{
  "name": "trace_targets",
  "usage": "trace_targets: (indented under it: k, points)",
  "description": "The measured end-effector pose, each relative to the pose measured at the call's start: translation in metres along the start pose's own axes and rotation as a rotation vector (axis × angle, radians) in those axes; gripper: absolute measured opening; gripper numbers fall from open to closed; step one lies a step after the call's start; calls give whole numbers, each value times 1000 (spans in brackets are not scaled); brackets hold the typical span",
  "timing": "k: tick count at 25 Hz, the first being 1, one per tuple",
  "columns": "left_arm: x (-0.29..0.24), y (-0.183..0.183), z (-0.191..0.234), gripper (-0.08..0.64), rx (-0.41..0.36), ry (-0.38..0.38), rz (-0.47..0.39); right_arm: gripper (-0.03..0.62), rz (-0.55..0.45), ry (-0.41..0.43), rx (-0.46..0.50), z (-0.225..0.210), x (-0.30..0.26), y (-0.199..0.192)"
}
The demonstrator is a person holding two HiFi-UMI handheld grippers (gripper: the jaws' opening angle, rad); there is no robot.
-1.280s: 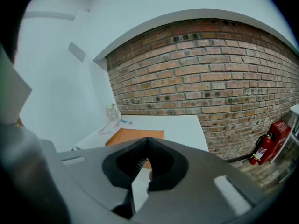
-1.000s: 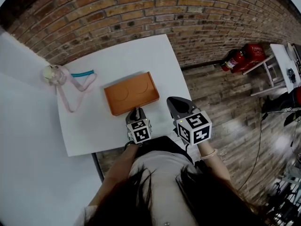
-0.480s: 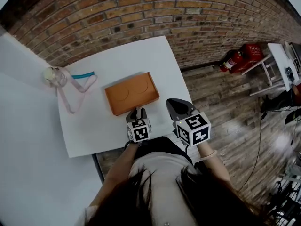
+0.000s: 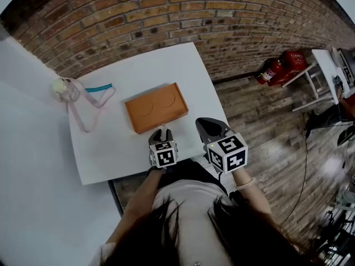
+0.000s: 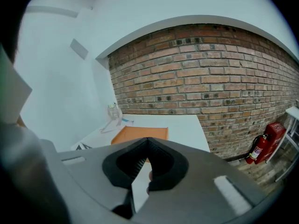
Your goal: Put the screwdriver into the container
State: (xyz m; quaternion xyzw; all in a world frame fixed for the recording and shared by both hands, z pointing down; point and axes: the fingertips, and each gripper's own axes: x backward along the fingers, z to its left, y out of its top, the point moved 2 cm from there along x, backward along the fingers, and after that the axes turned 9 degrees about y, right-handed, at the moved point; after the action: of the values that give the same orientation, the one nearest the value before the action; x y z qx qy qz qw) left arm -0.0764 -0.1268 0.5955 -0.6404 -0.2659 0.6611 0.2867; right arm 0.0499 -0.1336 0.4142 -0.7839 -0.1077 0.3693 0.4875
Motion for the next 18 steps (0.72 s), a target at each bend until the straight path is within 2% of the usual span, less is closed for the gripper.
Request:
trace_targets:
  k: [6, 18]
  points:
    - [17, 2, 13, 89, -11, 17, -41, 6, -1, 16, 2, 16, -3, -2]
    - [68, 35, 55, 46, 10, 74, -195, 6, -24, 68, 29, 57, -19, 2]
